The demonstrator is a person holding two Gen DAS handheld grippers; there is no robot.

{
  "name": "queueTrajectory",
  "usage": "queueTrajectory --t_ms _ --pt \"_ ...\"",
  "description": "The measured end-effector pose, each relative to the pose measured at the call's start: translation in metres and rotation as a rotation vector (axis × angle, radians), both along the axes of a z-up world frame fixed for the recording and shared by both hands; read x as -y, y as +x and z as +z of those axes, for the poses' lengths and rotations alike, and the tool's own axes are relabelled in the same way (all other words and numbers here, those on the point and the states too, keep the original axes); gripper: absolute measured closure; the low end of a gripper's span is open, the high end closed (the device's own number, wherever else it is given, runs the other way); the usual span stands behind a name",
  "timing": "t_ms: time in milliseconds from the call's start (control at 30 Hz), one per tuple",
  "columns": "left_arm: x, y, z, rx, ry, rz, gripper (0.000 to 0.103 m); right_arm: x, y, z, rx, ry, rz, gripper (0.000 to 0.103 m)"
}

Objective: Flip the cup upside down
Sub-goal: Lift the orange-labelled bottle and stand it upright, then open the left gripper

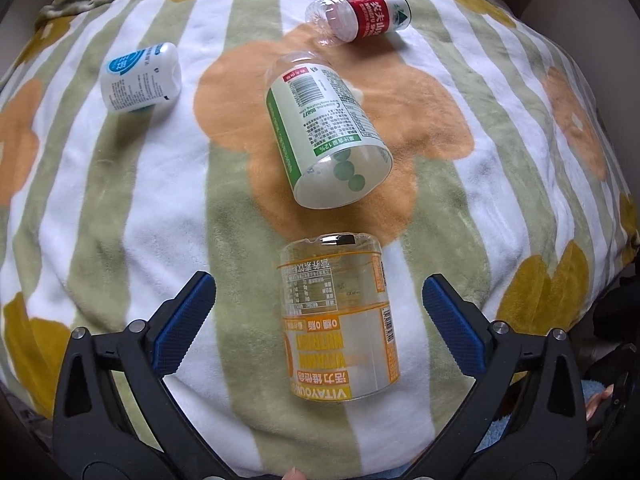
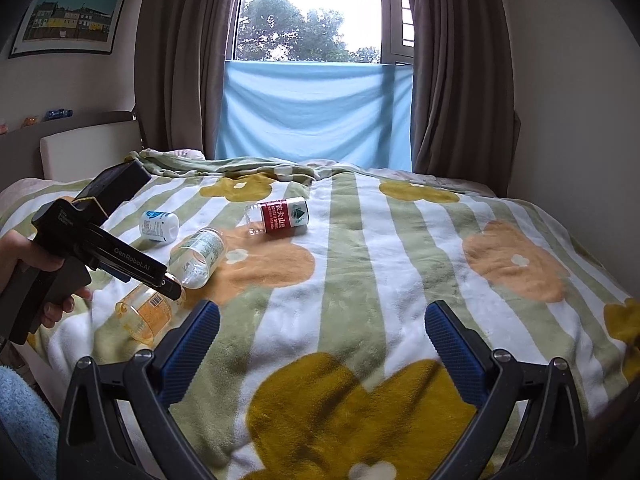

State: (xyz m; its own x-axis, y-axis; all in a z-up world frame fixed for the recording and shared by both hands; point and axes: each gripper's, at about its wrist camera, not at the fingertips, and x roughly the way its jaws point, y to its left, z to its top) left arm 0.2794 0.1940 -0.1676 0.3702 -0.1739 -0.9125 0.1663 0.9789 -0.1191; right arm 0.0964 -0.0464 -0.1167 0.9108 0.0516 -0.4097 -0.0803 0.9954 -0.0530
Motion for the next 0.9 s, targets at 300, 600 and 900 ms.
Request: queueTrajectory --t_ms 300,600,900 --pt "-0.035 -0.057 0.053 0.149 -0.076 0.047 0.0 -0.008 0.0 0.0 -0.029 -0.031 0.035 0.0" --pt "-0.077 -0.108 0.075 0.294 -0.136 0.07 0.0 -0.038 0.047 0.058 -0.233 0.192 0.284 0.0" --pt "-0.093 -0.13 0.03 0.324 -0.133 0.058 0.0 -0.109 0.152 0.024 -0.741 0.333 0.366 0.0"
